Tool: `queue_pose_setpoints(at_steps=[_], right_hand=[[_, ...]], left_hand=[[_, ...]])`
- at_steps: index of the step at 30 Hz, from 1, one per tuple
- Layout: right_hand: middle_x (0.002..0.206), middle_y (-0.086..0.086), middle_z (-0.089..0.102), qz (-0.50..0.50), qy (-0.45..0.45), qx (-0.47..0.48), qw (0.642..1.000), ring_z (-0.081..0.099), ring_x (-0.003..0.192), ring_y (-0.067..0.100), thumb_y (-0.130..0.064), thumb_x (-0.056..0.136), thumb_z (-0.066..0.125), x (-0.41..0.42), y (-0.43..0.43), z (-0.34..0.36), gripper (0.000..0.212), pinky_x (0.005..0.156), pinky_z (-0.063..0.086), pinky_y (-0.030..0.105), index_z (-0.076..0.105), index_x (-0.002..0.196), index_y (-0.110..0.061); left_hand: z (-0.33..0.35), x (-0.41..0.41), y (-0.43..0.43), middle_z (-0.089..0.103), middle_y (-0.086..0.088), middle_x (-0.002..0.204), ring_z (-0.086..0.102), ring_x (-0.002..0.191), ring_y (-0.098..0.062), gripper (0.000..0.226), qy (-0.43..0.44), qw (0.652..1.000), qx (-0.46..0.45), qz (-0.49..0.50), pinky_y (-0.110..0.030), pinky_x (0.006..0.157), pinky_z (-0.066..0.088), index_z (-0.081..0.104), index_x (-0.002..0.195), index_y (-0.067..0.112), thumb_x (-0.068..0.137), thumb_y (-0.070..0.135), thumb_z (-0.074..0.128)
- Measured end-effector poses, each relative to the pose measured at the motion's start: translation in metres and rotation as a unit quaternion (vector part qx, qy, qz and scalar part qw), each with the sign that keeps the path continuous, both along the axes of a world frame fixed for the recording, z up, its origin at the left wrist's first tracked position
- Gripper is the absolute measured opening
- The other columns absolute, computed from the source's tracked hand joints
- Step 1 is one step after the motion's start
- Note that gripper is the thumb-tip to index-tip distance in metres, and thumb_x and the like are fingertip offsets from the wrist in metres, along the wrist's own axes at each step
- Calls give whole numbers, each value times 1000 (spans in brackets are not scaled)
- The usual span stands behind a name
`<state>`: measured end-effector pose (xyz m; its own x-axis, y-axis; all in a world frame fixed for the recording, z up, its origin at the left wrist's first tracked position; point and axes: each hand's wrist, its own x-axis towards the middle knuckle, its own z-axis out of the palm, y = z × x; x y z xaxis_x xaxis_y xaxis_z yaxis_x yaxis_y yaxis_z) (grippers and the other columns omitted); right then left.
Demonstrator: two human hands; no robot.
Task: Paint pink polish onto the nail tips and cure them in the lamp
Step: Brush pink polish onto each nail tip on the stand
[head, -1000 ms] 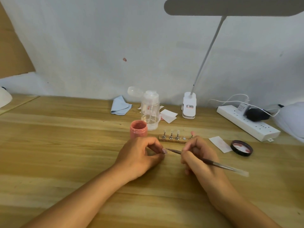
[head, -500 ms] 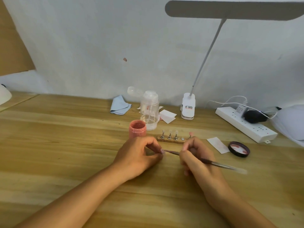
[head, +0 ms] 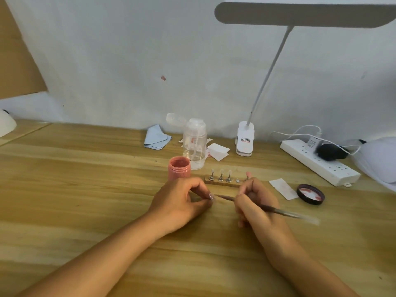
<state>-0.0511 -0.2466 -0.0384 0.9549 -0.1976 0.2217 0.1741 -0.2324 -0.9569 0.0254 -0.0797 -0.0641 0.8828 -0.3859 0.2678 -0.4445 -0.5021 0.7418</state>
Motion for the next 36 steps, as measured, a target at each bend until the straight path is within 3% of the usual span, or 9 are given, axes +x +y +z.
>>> queue_pose_setpoints(at_steps=[4, 6, 9, 11, 14, 20, 25, 31, 36], right_hand=[[61, 7, 43, 0, 14, -20, 1000, 39, 56, 18, -2, 83, 54, 2, -1, -5, 10, 56, 32, 33, 47, 78, 3], [57, 5, 41, -5, -1, 29, 1000, 37, 51, 16, 0, 87, 51, 2, -5, -6, 12, 53, 32, 35, 45, 80, 5], [66, 7, 58, -28, -74, 89, 993, 46, 52, 17, 2, 93, 52, 0, -4, -5, 5, 48, 41, 30, 50, 89, 0], [81, 9, 69, -36, -109, 85, 990, 53, 54, 19, -10, 94, 55, -1, -2, -5, 9, 48, 47, 28, 54, 103, -10], [77, 8, 69, -23, -114, 18, 993, 56, 52, 14, -29, 90, 57, -2, -1, -7, 15, 50, 48, 25, 59, 103, -22], [89, -10, 67, -40, -174, -154, 972, 65, 77, 11, -15, 92, 61, -5, -2, -10, 14, 67, 52, 24, 64, 99, -27], [91, -18, 66, -37, -193, -164, 967, 66, 77, 8, -6, 84, 71, -3, 1, -15, 28, 62, 46, 11, 58, 95, -28], [93, -6, 68, -19, -185, -50, 981, 65, 75, 20, -10, 78, 76, 2, -2, -19, 38, 69, 56, 40, 49, 102, -21], [90, -12, 68, -50, -201, -95, 974, 65, 76, 19, -5, 77, 78, 1, -3, -16, 44, 68, 56, 43, 47, 100, -27]], left_hand=[[2, -1, 0, 55, 37, 56, 42, 40, 1, 18, -8, 1000, 3, -2, -14, 44, 30, 64, 72, 38, 79, 29, 78], [2, -3, -1, 57, 36, 58, 42, 41, 1, 15, -12, 1000, -2, -5, -14, 45, 29, 65, 75, 37, 80, 30, 77], [3, -2, -1, 68, 29, 81, 44, 46, 0, 12, -8, 999, -38, -9, -15, 50, 30, 66, 79, 34, 80, 29, 77], [5, -4, -1, 68, 24, 85, 44, 47, -1, 14, -16, 997, -68, -12, -16, 52, 30, 67, 78, 33, 80, 23, 78], [10, -10, -3, 70, 18, 88, 53, 52, -1, 17, -45, 992, -117, -35, -11, 54, 36, 69, 78, 31, 81, 17, 79], [16, -19, -7, 75, -1, 86, 72, 79, -13, 13, -4, 973, -206, -105, -21, 60, 55, 66, 87, 18, 87, 6, 72], [21, -25, -11, 76, -1, 84, 69, 64, -13, 11, 46, 966, -236, -100, -22, 57, 53, 71, 90, 21, 81, 17, 75], [26, -29, -14, 77, -2, 84, 65, 55, -9, 11, 128, 955, -249, -99, -13, 54, 46, 72, 96, 12, 88, 6, 68], [27, -30, -14, 77, 1, 86, 68, 61, -8, 16, 165, 953, -234, -95, -13, 54, 44, 72, 102, 19, 93, 10, 62]])
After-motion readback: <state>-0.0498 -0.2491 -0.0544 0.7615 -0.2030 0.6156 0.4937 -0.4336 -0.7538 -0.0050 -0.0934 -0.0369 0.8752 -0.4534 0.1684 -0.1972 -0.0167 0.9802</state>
